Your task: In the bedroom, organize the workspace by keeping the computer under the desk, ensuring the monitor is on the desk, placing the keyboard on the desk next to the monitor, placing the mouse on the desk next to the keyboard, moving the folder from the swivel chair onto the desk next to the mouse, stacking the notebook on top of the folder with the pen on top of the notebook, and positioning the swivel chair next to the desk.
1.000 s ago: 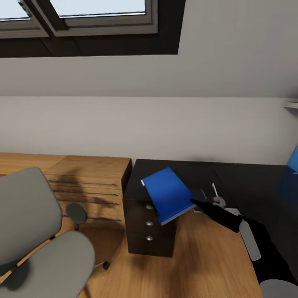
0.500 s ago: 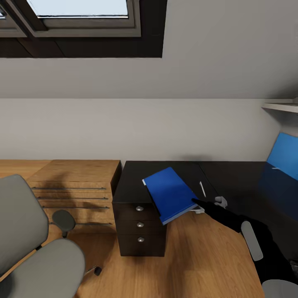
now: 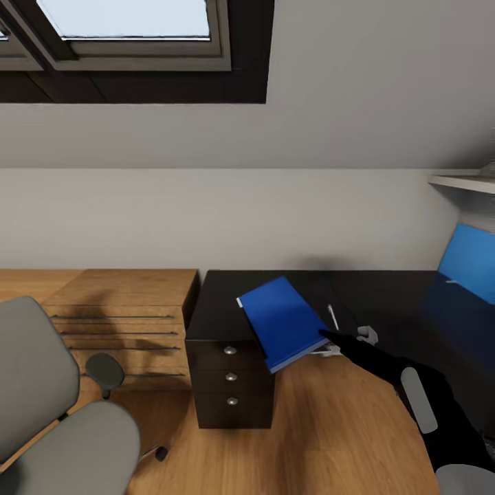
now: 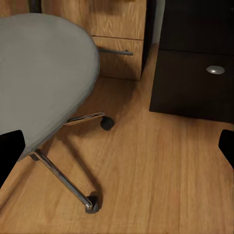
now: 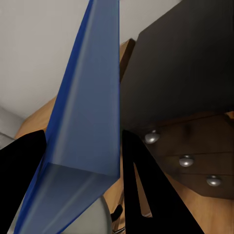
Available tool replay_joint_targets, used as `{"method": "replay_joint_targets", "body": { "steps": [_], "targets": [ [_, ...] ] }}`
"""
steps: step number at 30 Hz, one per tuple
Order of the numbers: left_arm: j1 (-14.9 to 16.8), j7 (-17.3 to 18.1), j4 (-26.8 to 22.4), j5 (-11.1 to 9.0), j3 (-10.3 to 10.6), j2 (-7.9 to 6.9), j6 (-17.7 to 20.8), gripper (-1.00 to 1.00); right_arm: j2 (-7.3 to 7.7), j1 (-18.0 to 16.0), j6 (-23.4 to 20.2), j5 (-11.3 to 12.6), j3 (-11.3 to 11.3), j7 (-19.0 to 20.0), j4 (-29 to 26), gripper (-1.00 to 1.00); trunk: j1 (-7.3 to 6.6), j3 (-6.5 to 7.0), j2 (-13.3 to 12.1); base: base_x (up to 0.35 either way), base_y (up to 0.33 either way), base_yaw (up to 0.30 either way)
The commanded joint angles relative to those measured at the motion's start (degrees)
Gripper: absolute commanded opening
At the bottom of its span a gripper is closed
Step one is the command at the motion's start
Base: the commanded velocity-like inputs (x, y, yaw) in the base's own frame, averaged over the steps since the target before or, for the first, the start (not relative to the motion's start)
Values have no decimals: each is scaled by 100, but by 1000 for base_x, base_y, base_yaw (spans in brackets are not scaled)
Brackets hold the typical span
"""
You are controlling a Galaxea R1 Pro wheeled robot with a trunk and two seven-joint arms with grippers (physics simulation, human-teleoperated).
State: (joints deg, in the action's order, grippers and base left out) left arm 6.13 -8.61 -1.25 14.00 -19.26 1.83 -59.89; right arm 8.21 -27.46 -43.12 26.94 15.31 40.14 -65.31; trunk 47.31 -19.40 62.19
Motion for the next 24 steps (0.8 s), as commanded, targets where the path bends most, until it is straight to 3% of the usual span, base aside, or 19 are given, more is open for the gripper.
{"method": "replay_joint_targets", "body": {
  "steps": [1,13,16,24],
  "targets": [
    [3,-58,-4,56,-13,1,239,100,2,-5,-29,4,7,11,1,-100,-22,18,-37,0,0,-156],
    [3,-56,-7,46,-16,1,422,100,5,-5,-29,4,251,11,8,-100,-286,299,-519,0,0,-199],
    [3,-57,-7,43,-16,1,424,100,2,-5,-29,4,415,11,28,-100,-352,364,-639,0,0,-237],
    [3,-54,-7,42,-16,1,425,100,8,-5,-22,-11,901,40,290,-100,-352,370,-639,0,0,-86]
  ]
}}
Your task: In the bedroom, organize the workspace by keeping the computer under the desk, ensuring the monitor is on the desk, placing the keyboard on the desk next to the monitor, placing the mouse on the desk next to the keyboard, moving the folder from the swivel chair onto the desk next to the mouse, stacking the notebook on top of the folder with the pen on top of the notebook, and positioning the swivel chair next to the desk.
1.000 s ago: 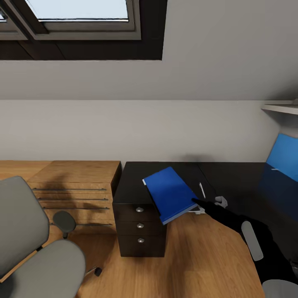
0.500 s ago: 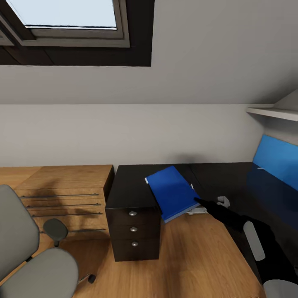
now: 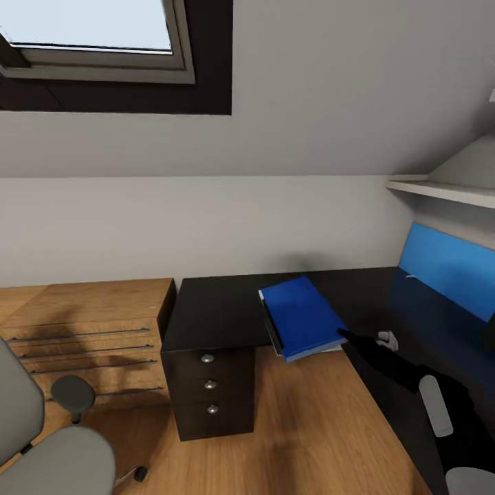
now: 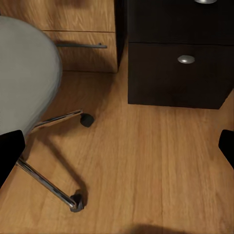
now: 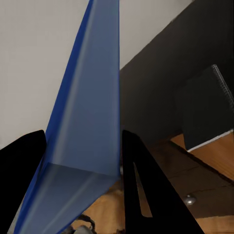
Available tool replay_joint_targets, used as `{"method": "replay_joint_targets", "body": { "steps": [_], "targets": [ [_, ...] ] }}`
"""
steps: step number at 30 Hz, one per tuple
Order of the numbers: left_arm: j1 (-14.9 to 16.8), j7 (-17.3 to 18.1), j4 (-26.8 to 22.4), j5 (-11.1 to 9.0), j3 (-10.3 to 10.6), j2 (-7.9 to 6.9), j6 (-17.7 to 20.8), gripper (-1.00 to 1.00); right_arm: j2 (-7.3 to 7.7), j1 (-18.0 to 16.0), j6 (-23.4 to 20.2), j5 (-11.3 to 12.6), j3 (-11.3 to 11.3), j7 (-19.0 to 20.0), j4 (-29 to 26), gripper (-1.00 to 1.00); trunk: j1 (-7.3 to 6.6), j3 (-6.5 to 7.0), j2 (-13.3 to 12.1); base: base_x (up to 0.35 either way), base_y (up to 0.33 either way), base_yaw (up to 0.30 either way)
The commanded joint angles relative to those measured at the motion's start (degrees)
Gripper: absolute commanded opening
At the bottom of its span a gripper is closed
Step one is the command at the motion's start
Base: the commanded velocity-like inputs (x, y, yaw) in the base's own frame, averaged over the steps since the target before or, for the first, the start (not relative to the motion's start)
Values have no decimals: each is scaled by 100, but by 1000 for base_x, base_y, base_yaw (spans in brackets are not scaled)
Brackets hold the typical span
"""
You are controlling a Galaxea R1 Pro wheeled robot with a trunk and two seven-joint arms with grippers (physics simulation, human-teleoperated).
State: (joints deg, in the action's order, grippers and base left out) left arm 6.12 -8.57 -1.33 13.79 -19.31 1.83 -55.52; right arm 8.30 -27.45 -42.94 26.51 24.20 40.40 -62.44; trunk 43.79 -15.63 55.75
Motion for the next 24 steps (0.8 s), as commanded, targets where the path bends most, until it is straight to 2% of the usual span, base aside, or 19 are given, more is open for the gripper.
{"method": "replay_joint_targets", "body": {
  "steps": [1,5,9,12,14,24],
  "targets": [
    [4,-60,1,62,-12,1,-11,100,1,-6,-40,35,100,45,103,-100,0,-7,5,0,0,-11],
    [4,-73,1,54,-15,1,-18,100,37,-6,-28,45,358,141,329,-100,0,-7,5,0,0,-4],
    [4,-74,1,54,-16,1,-20,100,40,-6,-33,65,386,204,358,-100,0,-7,5,0,0,0],
    [4,-74,1,53,-20,1,-20,100,40,-6,-33,63,396,571,366,-100,0,-7,5,0,0,0],
    [4,-74,1,53,-20,1,-20,100,40,-6,-31,60,399,670,383,-100,0,-7,5,0,0,0],
    [4,-74,1,53,-20,1,-20,100,0,-6,12,48,393,684,398,-100,0,5,5,0,0,-42]
  ]
}}
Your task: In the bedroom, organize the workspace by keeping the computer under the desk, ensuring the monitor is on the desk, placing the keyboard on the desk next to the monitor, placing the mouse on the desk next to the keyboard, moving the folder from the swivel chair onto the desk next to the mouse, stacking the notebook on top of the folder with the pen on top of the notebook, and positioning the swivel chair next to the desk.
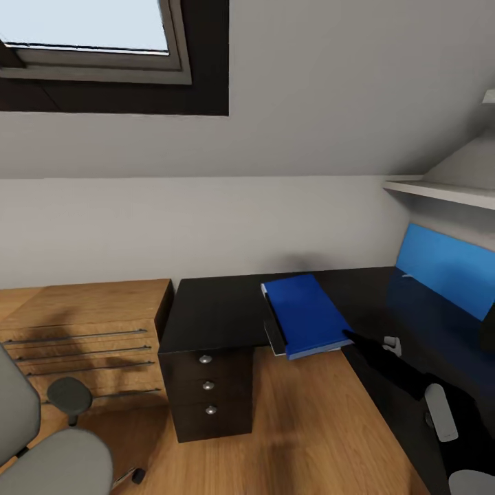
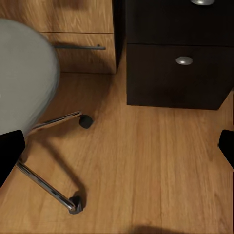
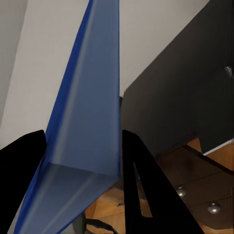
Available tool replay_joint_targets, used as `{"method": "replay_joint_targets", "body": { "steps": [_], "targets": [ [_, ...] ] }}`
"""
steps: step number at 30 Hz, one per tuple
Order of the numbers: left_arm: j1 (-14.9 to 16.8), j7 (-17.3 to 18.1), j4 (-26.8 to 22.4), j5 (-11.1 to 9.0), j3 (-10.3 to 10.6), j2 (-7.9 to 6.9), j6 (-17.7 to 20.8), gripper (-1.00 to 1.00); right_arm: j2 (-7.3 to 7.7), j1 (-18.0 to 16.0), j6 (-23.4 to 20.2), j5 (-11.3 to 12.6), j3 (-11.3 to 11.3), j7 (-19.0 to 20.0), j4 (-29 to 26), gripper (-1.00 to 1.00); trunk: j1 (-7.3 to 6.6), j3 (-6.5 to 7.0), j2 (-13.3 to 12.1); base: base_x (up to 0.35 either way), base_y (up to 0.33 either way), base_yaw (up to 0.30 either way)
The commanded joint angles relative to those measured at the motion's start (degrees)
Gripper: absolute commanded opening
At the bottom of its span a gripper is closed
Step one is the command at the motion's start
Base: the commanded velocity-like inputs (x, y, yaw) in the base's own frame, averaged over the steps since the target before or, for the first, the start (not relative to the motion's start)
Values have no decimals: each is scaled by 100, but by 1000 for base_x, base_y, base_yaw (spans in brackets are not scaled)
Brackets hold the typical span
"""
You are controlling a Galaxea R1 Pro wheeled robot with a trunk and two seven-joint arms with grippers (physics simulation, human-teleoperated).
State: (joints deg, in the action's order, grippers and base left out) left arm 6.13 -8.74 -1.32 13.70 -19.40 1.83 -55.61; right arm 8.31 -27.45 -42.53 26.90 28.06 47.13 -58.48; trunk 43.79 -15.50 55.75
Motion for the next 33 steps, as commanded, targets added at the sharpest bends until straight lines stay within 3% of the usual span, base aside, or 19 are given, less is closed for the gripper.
{"method": "replay_joint_targets", "body": {
  "steps": [1,12,33],
  "targets": [
    [2,-57,0,63,-12,1,-11,100,-1,-6,-26,12,9,10,1,-100,1,-4,5,0,0,-197],
    [2,-57,0,63,-12,1,-11,100,15,-6,35,-1,206,-8,2,-100,1,35,5,0,0,-229],
    [2,-57,0,63,-12,1,-10,100,-1,-6,375,-9,227,-160,134,-100,1,82,5,0,0,-203]
  ]
}}
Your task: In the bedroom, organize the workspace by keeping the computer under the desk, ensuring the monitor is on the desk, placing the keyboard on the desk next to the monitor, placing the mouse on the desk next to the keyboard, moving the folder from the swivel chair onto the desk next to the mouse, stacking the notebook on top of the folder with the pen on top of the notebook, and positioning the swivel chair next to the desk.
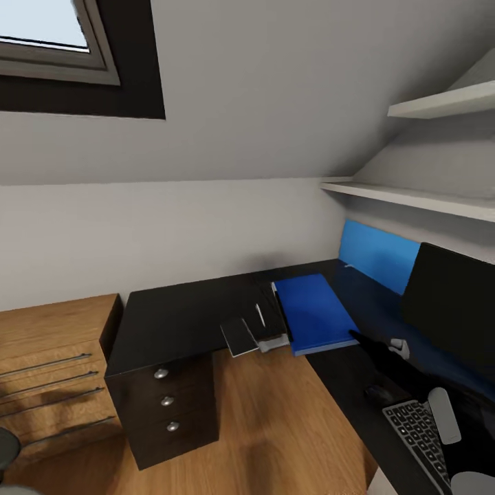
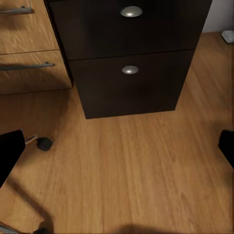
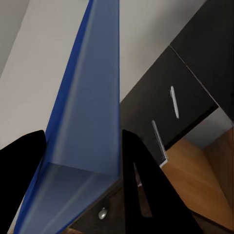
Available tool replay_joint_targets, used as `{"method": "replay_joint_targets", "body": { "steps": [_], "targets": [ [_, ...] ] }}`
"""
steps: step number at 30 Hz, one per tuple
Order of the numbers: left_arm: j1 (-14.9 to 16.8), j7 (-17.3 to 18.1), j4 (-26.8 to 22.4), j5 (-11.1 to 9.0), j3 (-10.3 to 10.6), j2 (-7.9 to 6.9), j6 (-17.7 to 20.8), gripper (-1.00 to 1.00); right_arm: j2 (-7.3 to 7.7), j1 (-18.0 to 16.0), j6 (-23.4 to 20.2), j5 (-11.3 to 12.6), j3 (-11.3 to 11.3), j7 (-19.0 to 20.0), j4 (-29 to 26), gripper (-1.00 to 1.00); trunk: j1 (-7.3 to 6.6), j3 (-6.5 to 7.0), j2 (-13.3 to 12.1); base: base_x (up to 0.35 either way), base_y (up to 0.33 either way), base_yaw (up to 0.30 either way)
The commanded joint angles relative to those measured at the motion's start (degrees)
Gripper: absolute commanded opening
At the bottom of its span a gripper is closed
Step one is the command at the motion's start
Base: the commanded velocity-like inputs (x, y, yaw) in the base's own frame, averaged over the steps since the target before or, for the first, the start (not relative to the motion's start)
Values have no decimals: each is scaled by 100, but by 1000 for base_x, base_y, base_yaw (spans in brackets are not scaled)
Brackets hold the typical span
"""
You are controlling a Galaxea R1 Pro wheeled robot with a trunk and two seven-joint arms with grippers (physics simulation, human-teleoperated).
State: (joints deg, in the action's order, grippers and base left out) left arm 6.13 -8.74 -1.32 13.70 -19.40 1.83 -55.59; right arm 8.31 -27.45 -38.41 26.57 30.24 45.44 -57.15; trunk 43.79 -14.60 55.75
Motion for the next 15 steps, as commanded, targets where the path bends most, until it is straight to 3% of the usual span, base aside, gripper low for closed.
{"method": "replay_joint_targets", "body": {
  "steps": [1,9,15],
  "targets": [
    [3,-57,0,63,-11,1,-11,100,-2,-6,-36,24,8,9,2,-100,1,-7,5,0,0,-137],
    [3,-57,0,63,-11,1,-12,100,-9,-6,-40,30,8,14,4,-100,1,-6,5,0,-17,-74],
    [3,-57,0,63,-18,1,-13,100,-122,-6,-25,19,0,9,11,-100,1,-6,5,0,-231,-7]
  ]
}}
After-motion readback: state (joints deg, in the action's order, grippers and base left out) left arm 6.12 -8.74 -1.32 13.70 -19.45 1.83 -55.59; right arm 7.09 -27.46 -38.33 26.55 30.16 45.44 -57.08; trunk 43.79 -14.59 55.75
